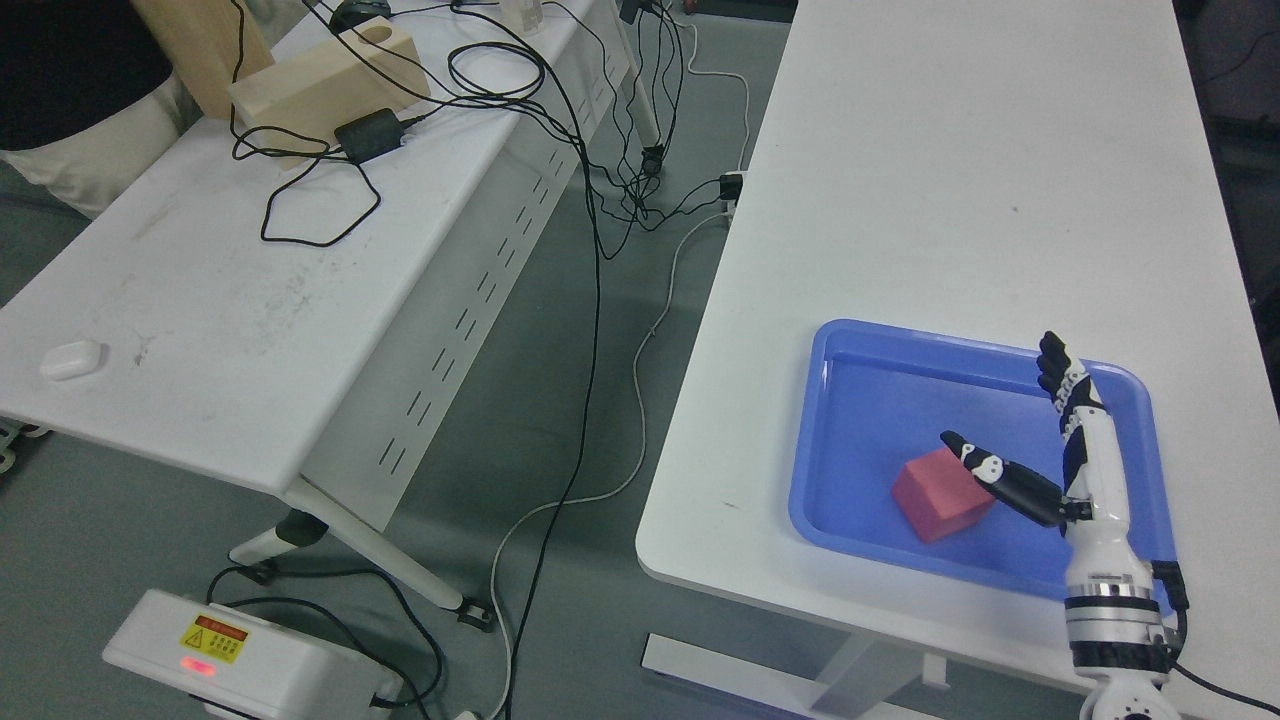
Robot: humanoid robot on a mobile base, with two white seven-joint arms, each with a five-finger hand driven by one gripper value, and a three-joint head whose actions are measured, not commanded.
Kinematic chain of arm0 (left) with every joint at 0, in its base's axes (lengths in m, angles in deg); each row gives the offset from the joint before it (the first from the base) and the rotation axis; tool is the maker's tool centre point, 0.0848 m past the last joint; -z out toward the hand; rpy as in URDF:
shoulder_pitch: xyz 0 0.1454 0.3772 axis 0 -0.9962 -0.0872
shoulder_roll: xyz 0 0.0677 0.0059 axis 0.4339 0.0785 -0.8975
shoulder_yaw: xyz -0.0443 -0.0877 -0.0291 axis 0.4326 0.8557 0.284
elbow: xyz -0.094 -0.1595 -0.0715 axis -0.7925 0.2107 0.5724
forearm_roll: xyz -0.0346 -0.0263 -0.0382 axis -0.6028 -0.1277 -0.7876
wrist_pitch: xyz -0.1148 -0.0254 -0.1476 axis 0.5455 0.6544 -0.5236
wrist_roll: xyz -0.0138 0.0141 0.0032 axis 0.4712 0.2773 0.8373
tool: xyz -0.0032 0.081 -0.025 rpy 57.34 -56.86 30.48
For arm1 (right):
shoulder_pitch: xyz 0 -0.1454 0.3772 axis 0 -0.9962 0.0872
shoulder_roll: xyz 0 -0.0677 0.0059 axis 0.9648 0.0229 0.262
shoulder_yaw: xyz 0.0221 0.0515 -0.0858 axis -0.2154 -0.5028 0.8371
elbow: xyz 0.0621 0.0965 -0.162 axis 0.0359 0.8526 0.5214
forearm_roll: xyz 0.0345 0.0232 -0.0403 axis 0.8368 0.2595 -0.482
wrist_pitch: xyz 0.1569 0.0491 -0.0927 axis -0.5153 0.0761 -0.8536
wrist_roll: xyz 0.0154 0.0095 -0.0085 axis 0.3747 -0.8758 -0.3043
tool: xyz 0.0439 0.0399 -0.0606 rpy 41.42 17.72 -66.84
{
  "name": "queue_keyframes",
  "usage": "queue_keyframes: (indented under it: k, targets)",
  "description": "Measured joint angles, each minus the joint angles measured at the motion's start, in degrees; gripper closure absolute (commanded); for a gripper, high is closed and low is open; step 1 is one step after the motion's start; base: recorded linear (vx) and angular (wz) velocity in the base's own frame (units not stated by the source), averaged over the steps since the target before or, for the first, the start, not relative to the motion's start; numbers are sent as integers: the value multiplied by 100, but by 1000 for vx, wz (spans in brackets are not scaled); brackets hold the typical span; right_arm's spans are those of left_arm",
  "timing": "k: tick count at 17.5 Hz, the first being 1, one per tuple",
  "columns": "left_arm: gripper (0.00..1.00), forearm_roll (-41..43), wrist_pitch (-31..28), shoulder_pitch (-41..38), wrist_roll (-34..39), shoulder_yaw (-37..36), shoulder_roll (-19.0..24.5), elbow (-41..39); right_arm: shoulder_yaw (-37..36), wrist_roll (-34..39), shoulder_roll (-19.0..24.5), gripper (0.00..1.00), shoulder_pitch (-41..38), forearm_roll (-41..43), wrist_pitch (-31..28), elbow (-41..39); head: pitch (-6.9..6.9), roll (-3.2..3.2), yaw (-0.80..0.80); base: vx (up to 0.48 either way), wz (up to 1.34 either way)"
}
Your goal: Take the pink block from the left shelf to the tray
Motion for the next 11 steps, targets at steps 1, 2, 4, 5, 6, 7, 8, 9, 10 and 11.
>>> queue_keyframes:
  k: [1,2,4,5,6,7,8,9,10,11]
  targets:
    - [0,0,0,0,0,0,0,0,-22,-12,0,0,1,118,0,-1,0,0,0,5,-20]
    - [0,0,0,0,0,0,0,0,-45,-43,0,0,3,251,0,-1,0,0,0,5,-20]
    - [0,0,0,0,0,0,0,0,-82,-104,0,0,5,452,-72,-2,0,0,0,-22,-4]
    - [0,0,0,0,0,0,0,0,-99,-149,0,0,6,523,-131,-2,0,0,0,-38,0]
    - [0,0,0,0,0,0,0,0,-120,-199,0,0,8,602,-193,-3,0,0,0,-38,0]
    - [0,0,0,0,0,0,0,0,-133,-272,0,0,8,652,-224,-3,0,0,0,-60,0]
    - [0,0,0,0,0,0,0,0,-145,-304,0,0,9,690,-242,-4,0,0,0,-60,0]
    - [0,0,0,0,0,0,0,0,-156,-327,0,0,9,724,-256,-4,0,0,0,-72,-17]
    - [0,0,0,0,0,0,0,0,-168,-341,0,0,9,753,-281,-5,0,0,0,-98,-40]
    - [0,0,0,0,0,0,0,0,-177,-347,0,0,9,775,-310,-5,0,0,0,-98,-40]
